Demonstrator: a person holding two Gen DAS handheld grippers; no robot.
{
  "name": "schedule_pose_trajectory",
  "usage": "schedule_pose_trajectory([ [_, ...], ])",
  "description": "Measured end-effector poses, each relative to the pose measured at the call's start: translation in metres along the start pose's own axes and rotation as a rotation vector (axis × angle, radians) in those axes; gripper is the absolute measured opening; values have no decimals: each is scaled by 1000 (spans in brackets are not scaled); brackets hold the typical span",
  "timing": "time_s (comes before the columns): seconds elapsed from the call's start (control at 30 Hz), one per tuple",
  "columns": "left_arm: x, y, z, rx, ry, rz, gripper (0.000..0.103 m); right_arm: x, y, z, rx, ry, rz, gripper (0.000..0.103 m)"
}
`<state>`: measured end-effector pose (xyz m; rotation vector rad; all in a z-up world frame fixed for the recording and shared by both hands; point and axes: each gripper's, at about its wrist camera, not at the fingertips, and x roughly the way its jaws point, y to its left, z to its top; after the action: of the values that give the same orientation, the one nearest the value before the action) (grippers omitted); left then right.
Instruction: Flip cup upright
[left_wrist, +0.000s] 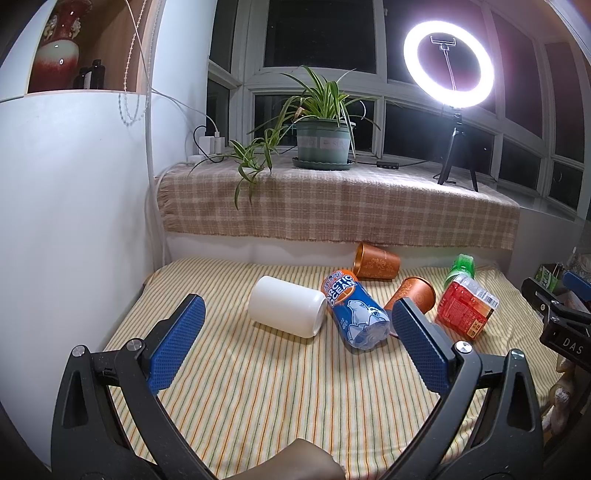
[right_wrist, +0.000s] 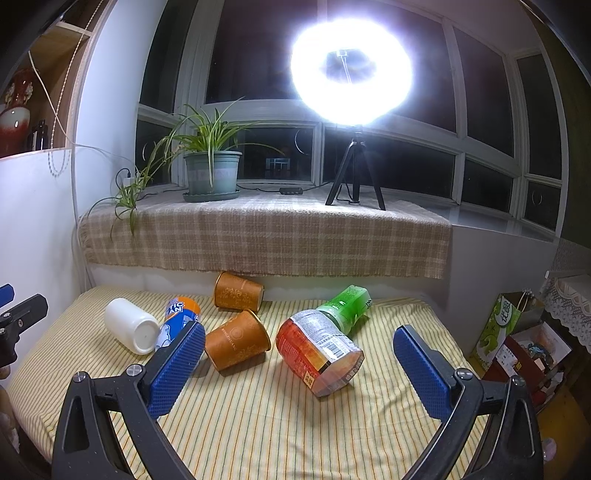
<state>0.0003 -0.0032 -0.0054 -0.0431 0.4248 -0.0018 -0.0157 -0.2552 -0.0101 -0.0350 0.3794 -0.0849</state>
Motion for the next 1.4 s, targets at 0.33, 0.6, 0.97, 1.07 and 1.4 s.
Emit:
schedule_pose_trajectory([
  [0.33,0,0,0,0,0,1,103,1,1,0,-2,5,1,103],
  [0.6,0,0,0,0,2,0,103,1,1,0,-1,6,1,103],
  [0.97,-1,-1,-1,0,2,0,103,1,2,-1,-1,7,2,103],
  [1.07,0,-1,0,-1,2,0,103,1,1,0,-2,8,2,103],
  [1.4,-2,0,-4,-8,6,2,103,7,9,-5,-9,22,18,103],
])
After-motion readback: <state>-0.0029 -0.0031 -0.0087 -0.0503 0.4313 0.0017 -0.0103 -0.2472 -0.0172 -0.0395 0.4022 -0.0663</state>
